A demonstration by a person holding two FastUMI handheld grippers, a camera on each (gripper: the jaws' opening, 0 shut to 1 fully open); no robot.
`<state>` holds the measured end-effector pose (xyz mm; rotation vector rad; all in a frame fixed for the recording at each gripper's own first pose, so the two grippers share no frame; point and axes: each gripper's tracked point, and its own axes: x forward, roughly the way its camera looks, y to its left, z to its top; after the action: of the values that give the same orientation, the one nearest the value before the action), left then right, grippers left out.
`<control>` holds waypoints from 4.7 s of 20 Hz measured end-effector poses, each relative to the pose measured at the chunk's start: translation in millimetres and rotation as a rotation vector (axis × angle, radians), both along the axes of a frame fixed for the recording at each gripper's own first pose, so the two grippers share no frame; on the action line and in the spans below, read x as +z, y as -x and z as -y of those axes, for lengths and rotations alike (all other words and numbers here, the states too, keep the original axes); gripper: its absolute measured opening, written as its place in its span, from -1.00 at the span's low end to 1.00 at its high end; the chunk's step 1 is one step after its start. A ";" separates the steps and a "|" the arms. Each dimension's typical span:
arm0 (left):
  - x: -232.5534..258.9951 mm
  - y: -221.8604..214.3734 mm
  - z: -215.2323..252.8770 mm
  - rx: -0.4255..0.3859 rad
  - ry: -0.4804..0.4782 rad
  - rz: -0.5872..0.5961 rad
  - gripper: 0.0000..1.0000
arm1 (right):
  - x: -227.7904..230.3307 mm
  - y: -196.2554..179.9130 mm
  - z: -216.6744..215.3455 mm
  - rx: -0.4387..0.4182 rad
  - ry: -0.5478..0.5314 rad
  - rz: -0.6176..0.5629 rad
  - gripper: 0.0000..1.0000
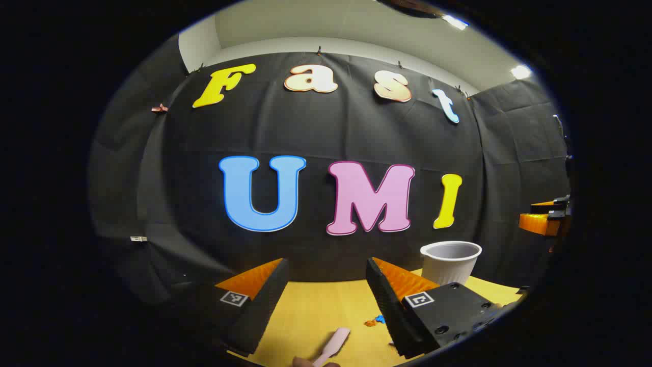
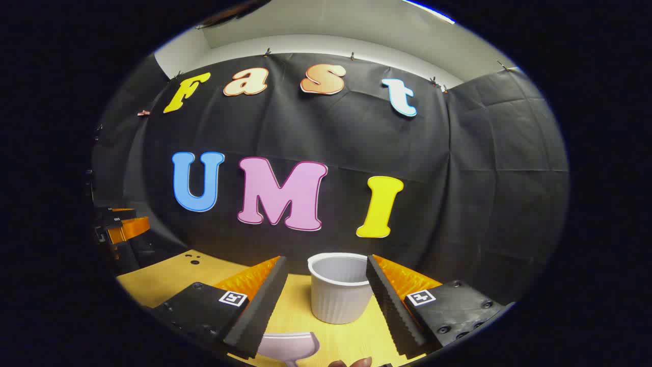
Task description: Pick up the small broom and dustpan from the desktop, sweep the trash into the dustpan with the broom, and then empty the trash into the garbage bin.
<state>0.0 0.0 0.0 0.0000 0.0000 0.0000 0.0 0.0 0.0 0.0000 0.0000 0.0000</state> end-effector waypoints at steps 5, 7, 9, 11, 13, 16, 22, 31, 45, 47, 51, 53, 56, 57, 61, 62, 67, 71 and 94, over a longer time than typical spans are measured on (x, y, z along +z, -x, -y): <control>-0.4 3.4 -1.9 0.015 -0.014 -0.006 0.92 | -9.9 -7.1 -23.4 0.072 -0.002 -0.018 0.94; -3.4 2.3 -1.7 0.013 -0.011 -0.014 0.92 | -11.8 -7.3 -28.7 0.082 0.003 -0.025 0.94; -5.1 2.9 -1.3 0.005 -0.020 -0.015 0.91 | -15.1 -6.6 -33.2 0.091 0.009 -0.034 0.94; -7.4 2.3 -1.3 -0.007 -0.027 -0.019 0.92 | -15.8 -4.7 -41.0 0.112 -0.002 -0.041 0.95; -9.3 0.8 -1.5 -0.018 -0.028 -0.021 0.91 | -16.5 -5.0 -45.4 0.117 -0.005 -0.045 0.95; -18.3 0.8 -2.4 -0.033 -0.023 -0.041 0.92 | -26.9 -2.7 -51.9 0.132 0.026 -0.081 0.94; -33.9 2.8 -8.0 -0.065 -0.041 -0.065 0.92 | -133.9 28.6 -60.8 0.218 0.050 -0.446 0.95; -58.5 6.7 -21.8 -0.079 -0.055 -0.106 0.91 | -300.0 82.2 -55.1 0.255 0.076 -0.924 0.92; -97.6 4.8 -46.9 -0.039 -0.066 -0.182 0.89 | -417.4 83.2 -79.9 0.317 0.173 -1.237 0.64; -108.5 4.5 -53.9 -0.031 -0.060 -0.192 0.89 | -417.6 80.7 -87.0 0.336 0.142 -1.249 0.60; -110.6 2.1 -55.0 -0.027 -0.057 -0.200 0.88 | -425.2 69.0 -81.9 0.289 0.069 -1.283 0.51; -112.5 -1.0 -53.2 -0.028 -0.052 -0.204 0.88 | -421.1 68.8 -78.6 0.289 0.073 -1.284 0.35; -124.4 -2.0 -49.9 -0.029 -0.035 -0.233 0.88 | -423.5 67.4 -79.1 0.295 0.087 -1.286 -0.13; -129.4 -2.1 -47.0 -0.032 -0.031 -0.250 0.88 | -423.3 67.5 -80.2 0.303 0.096 -1.278 -0.12; -145.2 1.1 -37.1 -0.061 -0.035 -0.297 0.89 | -422.3 67.2 -82.8 0.298 0.089 -1.263 -0.19; -152.6 0.9 -33.2 -0.075 -0.041 -0.314 0.88 | -421.4 67.0 -83.3 0.299 0.085 -1.261 -0.29; -202.5 3.6 -17.9 -0.174 -0.090 -0.486 0.88 | -402.1 68.8 -87.7 0.321 0.076 -1.206 -0.29; -251.3 7.6 -4.3 -0.267 -0.099 -0.666 0.89 | -385.2 74.8 -87.4 0.314 0.055 -1.170 -0.29; -400.7 -18.1 8.2 -0.345 -0.188 -1.092 0.11 | -365.7 107.9 -73.7 0.249 0.019 -1.197 -0.29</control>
<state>18.1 -8.2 -400.7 0.1876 1.0915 -0.3452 -107.9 73.7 -365.7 -0.0187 1.1968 0.2490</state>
